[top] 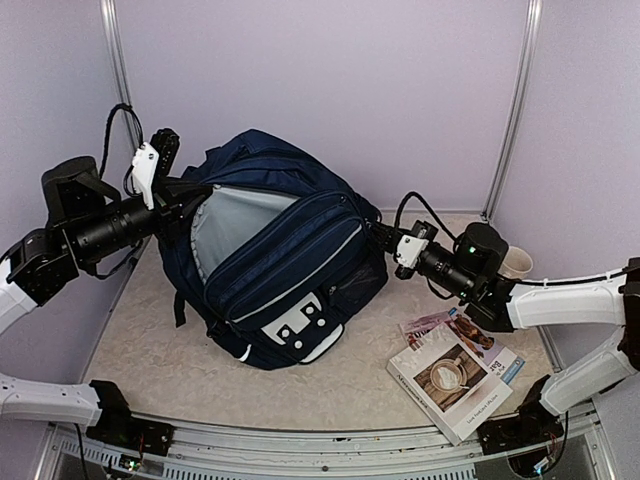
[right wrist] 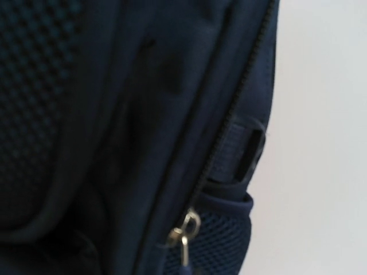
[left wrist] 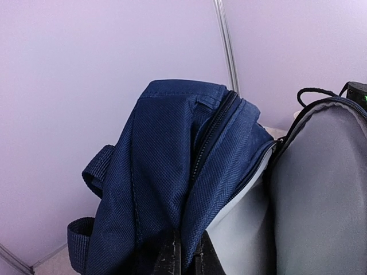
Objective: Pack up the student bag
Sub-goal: Unzip the largest pocket of the student bag, then pass from the left arm to the right, then pass from the right arm to the left
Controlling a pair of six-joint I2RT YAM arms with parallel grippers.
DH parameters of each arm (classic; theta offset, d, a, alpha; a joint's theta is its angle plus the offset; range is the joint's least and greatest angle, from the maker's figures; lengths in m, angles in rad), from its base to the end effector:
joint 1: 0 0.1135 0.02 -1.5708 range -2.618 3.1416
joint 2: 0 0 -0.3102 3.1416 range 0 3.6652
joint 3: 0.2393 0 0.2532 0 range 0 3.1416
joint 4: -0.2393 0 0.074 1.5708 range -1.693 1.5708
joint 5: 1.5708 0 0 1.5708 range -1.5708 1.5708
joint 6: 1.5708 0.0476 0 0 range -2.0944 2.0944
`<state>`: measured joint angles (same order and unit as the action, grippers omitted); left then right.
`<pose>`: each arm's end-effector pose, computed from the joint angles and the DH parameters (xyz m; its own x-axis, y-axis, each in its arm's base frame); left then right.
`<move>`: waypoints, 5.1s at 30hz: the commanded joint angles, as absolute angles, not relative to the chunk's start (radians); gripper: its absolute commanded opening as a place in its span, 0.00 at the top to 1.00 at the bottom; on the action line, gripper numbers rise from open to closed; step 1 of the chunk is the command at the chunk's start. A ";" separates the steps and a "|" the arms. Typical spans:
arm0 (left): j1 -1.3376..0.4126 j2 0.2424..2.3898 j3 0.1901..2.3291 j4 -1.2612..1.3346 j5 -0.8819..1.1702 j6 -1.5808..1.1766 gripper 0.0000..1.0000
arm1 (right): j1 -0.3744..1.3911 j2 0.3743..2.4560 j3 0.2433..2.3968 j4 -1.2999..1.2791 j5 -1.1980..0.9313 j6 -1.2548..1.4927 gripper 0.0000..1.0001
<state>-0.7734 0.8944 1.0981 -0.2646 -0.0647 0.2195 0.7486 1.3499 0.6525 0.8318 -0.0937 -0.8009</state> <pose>0.1280 -0.1206 0.4565 0.0992 0.2068 -0.9733 0.6448 0.7316 0.2212 0.2163 0.2071 0.3205 0.6036 -0.4149 -0.6808 -0.4485 0.5293 -0.7202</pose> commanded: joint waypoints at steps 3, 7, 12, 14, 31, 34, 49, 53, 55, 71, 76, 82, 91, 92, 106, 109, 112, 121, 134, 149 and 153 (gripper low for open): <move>-0.749 0.842 1.138 -0.169 -0.156 0.204 1.00 | 0.723 1.397 0.654 0.797 -0.109 -0.682 1.00; -0.750 0.861 1.171 -0.153 -0.294 0.222 1.00 | 0.724 1.377 0.759 0.685 -0.218 -0.605 0.68; -0.761 0.866 1.197 -0.070 -0.419 0.310 1.00 | 0.724 1.293 0.816 0.675 -0.306 -0.513 0.42; -0.771 0.892 1.233 -0.043 -0.508 0.408 1.00 | 0.724 1.272 0.859 0.624 -0.341 -0.478 0.37; -0.958 0.862 1.180 -0.142 -0.110 0.713 1.00 | 0.972 1.464 1.454 0.029 -0.415 -0.472 0.00; -0.978 0.866 1.148 -0.149 -0.113 0.718 1.00 | 1.026 1.584 1.614 -0.130 -0.390 -0.516 0.00; -1.003 0.859 1.083 -0.099 -0.113 0.708 1.00 | 1.050 1.871 2.004 -0.576 -0.291 -0.489 0.35; -1.003 0.861 1.083 -0.077 -0.168 0.684 1.00 | 1.049 1.867 2.000 -0.547 -0.280 -0.445 0.84; -1.003 0.856 1.079 -0.055 -0.206 0.656 0.99 | 1.049 1.857 1.988 -0.505 -0.254 -0.402 1.00; -1.002 0.831 1.154 -0.076 -0.607 0.158 0.10 | 0.862 1.833 1.868 0.052 -0.085 0.289 1.00; -0.999 0.787 1.060 -0.099 -0.634 -0.061 0.11 | 0.853 1.817 1.736 0.228 0.035 0.353 1.00; -0.973 0.731 0.851 -0.070 -0.736 -0.290 0.07 | 0.856 1.839 1.684 0.308 0.041 0.368 1.00; -0.567 0.713 0.745 -0.116 -0.490 -0.473 0.01 | 0.872 1.859 1.649 0.376 -0.006 0.371 1.00; -0.537 0.718 0.743 -0.121 -0.461 -0.474 0.01 | 0.874 1.859 1.649 0.376 -0.006 0.365 1.00; -0.267 0.768 0.599 -0.038 -0.135 -0.551 0.04 | 0.877 1.849 1.640 0.383 -0.028 0.318 1.00; -0.269 0.782 0.569 0.004 -0.026 -0.570 0.28 | 0.877 1.850 1.638 0.391 -0.025 0.320 1.00; -0.267 0.778 0.573 0.005 0.025 -0.564 0.86 | 0.878 1.850 1.635 0.392 -0.048 0.318 1.00; -0.310 0.806 0.946 -0.131 -0.122 -0.328 1.00 | 0.918 1.909 1.717 0.452 -0.167 0.414 1.00; -0.436 1.037 1.324 -0.288 -0.111 -0.075 1.00 | 1.029 1.992 1.646 0.574 -0.255 0.713 0.83; -0.598 1.499 1.531 -0.445 -0.009 0.039 1.00 | 1.030 1.653 0.975 0.370 -0.064 0.740 0.32; -0.703 1.601 1.536 -0.441 -0.075 0.098 1.00 | 1.030 1.533 0.906 0.236 0.011 0.707 0.25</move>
<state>-0.6266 1.5265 1.5249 -0.4419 -0.0376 0.0383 1.0157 1.6566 0.9497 0.3599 -0.0696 0.7586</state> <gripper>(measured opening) 0.080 0.714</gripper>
